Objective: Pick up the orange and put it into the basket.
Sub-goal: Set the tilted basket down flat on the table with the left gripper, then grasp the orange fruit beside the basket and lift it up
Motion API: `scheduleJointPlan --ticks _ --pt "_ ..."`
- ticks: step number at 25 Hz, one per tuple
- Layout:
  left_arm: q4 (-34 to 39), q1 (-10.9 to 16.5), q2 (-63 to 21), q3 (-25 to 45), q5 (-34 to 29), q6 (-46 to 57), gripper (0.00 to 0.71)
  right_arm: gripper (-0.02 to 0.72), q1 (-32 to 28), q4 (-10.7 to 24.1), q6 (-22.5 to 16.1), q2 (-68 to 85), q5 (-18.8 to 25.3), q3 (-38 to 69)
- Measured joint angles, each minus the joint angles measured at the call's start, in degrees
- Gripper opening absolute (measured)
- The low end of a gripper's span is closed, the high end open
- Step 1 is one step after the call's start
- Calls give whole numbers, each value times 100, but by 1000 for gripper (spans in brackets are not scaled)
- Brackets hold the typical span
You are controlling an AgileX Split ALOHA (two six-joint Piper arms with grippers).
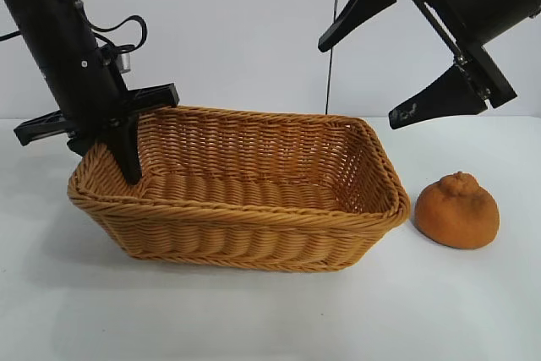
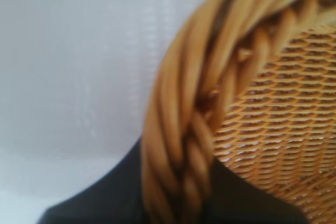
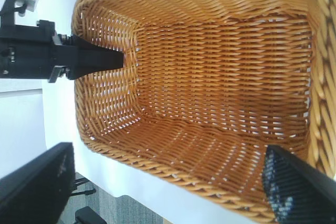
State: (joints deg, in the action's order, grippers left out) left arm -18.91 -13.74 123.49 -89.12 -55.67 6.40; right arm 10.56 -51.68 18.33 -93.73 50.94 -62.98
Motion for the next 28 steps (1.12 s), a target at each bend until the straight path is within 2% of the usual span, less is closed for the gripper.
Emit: scheduleJointPlan --ticks 6,8,10,14,16,20,28 --pt "-43 0 248 6 96 -12 85 664 0 0 0 0 0 0" --pt "-56 0 248 6 101 -25 108 664 0 0 0 0 -11 0" --pt "-67 0 248 6 101 -29 211 664 0 0 0 0 -12 0" --pt "-84 0 248 -19 -97 -29 520 664 0 -7 0 0 -22 0" --pt "10 0 248 -121 -403 -40 593 664 0 -7 0 0 -22 0" --pt "284 0 122 -436 -883 -56 635 664 0 -7 0 0 -22 0" --pt "1033 78 -654 -983 -1213 -101 644 664 0 24 0 0 -22 0"
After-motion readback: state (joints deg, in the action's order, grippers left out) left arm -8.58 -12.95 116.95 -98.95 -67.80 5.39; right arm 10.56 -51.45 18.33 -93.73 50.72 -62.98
